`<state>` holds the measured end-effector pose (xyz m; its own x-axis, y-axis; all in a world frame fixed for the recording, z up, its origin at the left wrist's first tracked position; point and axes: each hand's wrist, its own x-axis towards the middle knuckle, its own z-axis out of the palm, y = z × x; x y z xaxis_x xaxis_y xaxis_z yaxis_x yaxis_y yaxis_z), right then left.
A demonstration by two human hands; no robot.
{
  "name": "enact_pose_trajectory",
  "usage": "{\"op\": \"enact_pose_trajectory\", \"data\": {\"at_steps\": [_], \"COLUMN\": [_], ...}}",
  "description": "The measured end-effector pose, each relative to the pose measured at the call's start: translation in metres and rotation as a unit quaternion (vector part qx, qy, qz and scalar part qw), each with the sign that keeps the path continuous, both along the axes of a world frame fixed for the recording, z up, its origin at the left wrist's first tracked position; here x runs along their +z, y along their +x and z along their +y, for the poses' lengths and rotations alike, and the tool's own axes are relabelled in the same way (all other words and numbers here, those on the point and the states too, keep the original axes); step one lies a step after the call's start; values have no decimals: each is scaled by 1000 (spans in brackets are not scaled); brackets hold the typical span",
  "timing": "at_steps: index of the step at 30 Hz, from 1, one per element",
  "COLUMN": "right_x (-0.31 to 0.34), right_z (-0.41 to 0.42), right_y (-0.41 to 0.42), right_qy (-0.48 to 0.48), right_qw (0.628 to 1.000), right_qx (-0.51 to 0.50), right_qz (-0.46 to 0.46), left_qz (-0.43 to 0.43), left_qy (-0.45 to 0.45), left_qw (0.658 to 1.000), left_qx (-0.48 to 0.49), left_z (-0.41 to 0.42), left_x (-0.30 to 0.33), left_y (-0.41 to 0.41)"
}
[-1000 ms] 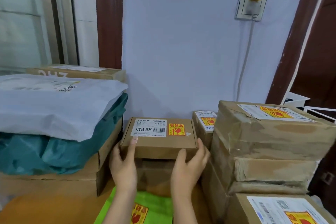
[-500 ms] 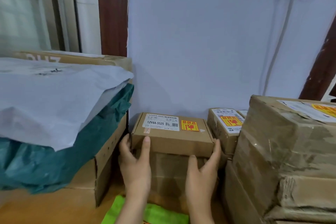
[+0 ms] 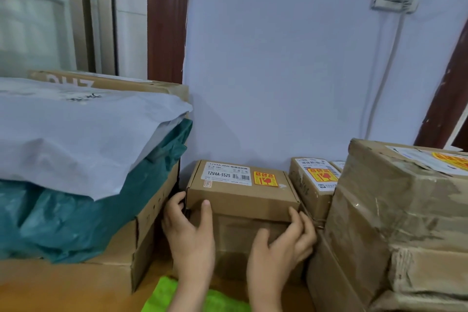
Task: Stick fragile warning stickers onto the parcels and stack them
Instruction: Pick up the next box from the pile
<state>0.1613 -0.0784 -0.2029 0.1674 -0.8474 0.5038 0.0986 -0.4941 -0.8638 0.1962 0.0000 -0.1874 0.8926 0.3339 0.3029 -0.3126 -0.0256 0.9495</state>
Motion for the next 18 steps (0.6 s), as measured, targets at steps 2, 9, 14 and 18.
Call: {"op": "enact_pose_trajectory", "data": {"at_steps": [2, 9, 14, 18], "right_x": [-2, -13, -20, -20], "right_z": [-2, 3, -1, -3], "right_y": [0, 3, 5, 5], "right_qy": [-8, -33, -68, -53], "right_qw": [1000, 993, 985, 984], "right_qx": [4, 34, 27, 30], "right_qz": [1, 105, 157, 167], "left_qz": [-9, -26, -4, 11], "left_qy": [-11, -21, -31, -28], "left_qw": [1000, 999, 999, 998], "left_qx": [-8, -30, -44, -53], "left_z": [1, 6, 7, 8], "left_x": [0, -1, 0, -2], "left_y": [0, 5, 5, 6]}}
